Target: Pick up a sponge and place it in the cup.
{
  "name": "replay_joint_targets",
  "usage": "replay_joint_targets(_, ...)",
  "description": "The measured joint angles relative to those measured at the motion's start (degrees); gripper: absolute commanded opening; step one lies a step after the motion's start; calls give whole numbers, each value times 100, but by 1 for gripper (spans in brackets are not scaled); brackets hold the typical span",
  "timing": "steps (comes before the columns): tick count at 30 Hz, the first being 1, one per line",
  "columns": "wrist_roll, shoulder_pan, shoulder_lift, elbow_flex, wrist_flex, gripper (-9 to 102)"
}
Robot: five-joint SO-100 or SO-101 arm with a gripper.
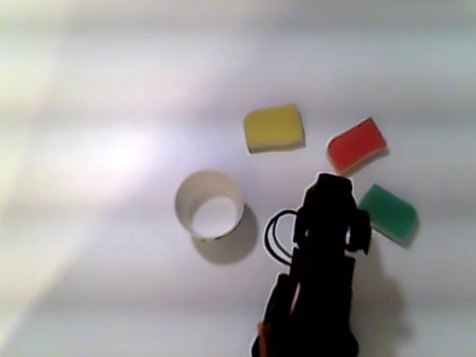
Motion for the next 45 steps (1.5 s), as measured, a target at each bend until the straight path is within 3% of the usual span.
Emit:
replay_joint_targets(18, -1151, 334, -4491, -2830, -1081, 0)
replay_joint_targets(33, -4860, 334, -5651, -3885, -738, 0)
replay_joint_targets(41, -5440, 237, -6267, -4280, -738, 21)
replay_joint_targets(45, -5678, 290, -6504, -4447, -765, 24)
